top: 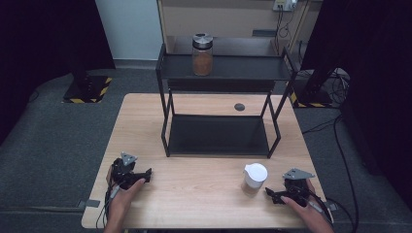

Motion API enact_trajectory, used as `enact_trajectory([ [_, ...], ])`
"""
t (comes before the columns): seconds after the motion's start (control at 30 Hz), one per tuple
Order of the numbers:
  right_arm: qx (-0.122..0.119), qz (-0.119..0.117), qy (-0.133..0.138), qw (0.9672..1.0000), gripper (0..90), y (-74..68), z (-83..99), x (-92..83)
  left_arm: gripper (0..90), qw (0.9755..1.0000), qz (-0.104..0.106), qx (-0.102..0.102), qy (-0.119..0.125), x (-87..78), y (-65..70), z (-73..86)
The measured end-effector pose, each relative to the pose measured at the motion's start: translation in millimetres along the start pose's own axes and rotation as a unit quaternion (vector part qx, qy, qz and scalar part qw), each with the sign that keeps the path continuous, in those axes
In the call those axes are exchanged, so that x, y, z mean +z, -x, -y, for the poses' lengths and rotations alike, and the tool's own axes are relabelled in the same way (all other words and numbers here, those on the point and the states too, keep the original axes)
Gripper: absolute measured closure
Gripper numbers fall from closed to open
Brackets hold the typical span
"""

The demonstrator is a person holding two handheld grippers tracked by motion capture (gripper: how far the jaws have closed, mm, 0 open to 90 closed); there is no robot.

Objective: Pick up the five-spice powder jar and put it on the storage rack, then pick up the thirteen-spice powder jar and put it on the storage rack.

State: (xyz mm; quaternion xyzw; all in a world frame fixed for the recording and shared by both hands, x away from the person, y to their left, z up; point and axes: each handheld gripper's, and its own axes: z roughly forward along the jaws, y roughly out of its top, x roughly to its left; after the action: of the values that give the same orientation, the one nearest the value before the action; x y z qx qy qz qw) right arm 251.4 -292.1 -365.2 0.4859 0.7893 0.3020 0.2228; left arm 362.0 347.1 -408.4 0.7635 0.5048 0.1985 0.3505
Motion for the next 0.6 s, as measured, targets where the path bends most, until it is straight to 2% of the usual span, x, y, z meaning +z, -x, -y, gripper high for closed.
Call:
enact_trajectory([
  [0.6,0.001,0.001,-0.001,1.0,1.3,-0.2,-0.5,0.3,0.7,1.0,-0.003,-0.005,-0.005,1.3,2.9,-1.8],
])
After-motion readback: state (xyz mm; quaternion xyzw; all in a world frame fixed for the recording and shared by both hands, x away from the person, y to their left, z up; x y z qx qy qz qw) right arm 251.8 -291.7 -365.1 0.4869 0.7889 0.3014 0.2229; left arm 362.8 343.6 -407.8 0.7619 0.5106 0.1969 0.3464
